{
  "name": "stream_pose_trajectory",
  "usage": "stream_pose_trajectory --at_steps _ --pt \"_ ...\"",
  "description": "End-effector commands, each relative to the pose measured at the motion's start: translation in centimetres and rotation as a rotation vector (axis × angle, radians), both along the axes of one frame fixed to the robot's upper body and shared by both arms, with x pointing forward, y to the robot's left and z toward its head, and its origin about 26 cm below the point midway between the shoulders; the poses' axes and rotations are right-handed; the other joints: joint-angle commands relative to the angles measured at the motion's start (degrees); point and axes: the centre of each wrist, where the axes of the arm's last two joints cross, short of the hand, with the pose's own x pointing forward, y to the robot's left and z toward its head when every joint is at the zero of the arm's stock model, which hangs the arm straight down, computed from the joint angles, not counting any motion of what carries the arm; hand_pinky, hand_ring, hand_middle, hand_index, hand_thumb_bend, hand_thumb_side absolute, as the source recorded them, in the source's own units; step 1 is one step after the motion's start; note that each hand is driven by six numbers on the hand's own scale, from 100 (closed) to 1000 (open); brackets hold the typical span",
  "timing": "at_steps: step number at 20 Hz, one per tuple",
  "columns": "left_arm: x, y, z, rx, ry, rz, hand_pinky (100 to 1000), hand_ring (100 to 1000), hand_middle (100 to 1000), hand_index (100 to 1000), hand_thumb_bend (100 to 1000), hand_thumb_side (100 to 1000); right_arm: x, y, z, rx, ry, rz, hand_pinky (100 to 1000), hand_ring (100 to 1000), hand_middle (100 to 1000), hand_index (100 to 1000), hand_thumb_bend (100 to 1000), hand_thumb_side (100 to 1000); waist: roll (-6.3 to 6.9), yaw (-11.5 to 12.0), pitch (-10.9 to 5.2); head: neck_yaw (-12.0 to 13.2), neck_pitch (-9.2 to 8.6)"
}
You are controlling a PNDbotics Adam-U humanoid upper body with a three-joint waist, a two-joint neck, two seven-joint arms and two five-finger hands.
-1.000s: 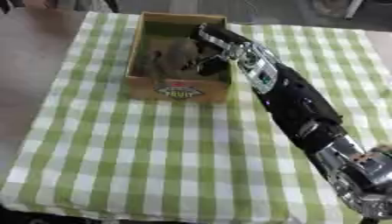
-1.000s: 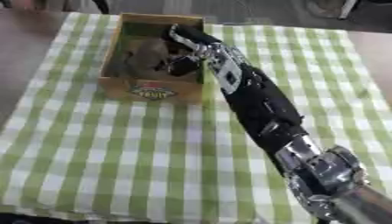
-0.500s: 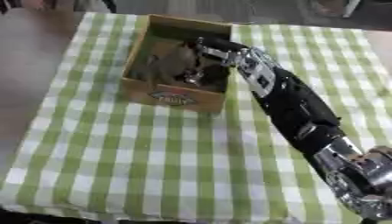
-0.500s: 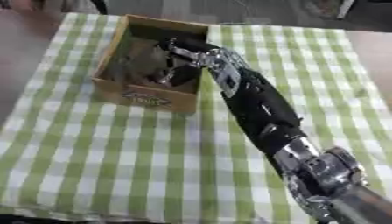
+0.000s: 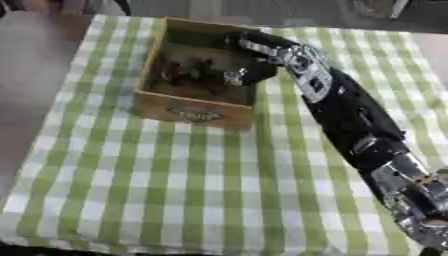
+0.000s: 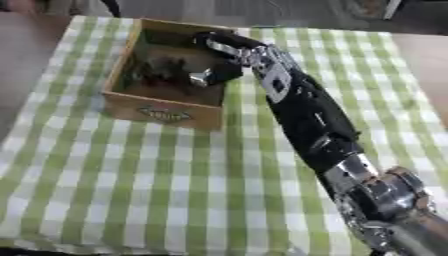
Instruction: Pick up objects on the table and place them in the box.
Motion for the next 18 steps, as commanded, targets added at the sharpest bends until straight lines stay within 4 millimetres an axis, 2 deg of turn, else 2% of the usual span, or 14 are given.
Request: stream_pose_trajectory --at_steps 1,6,10,13,15,18 --pt "-0.2 0.2 0.7 0.013 -0.024 0.009 554 587 512 566 213 612 -0.1 -1.4 3.0 0.073 -0.090 -0.028 910 971 924 979 289 655 0.28 -0.3 -0.85 0.4 0.34" --pt "-0.2 0.3 0.7 0.014 -0.024 0.018 555 587 512 565 212 613 -0.8 -2.6 4.8 0.192 -0.152 -0.046 878 948 874 963 238 602 0.18 -0.9 -0.82 1.2 0.34" --pt "-0.3 0.5 0.7 0.015 -0.024 0.030 555 586 512 565 211 615 -1.7 -4.4 5.8 0.316 -0.180 -0.069 828 913 823 941 187 573 0.00 -1.6 -0.71 2.1 0.34" --pt "-0.3 0.6 0.6 0.015 -0.024 0.040 555 586 511 565 210 616 -2.4 -5.9 6.0 0.418 -0.177 -0.110 790 883 786 925 145 567 -0.10 -2.1 -0.59 2.8 0.34" --pt "-0.3 0.7 0.6 0.016 -0.024 0.044 555 587 511 564 209 616 -2.9 -7.3 5.7 0.509 -0.167 -0.162 739 842 739 898 116 558 -0.14 -2.6 -0.50 3.1 0.34" --pt "-0.3 0.7 0.7 0.016 -0.026 0.048 555 587 511 564 207 617 -3.6 -8.9 5.1 0.625 -0.145 -0.233 712 823 710 888 100 564 -0.13 -2.9 -0.41 3.6 0.34"
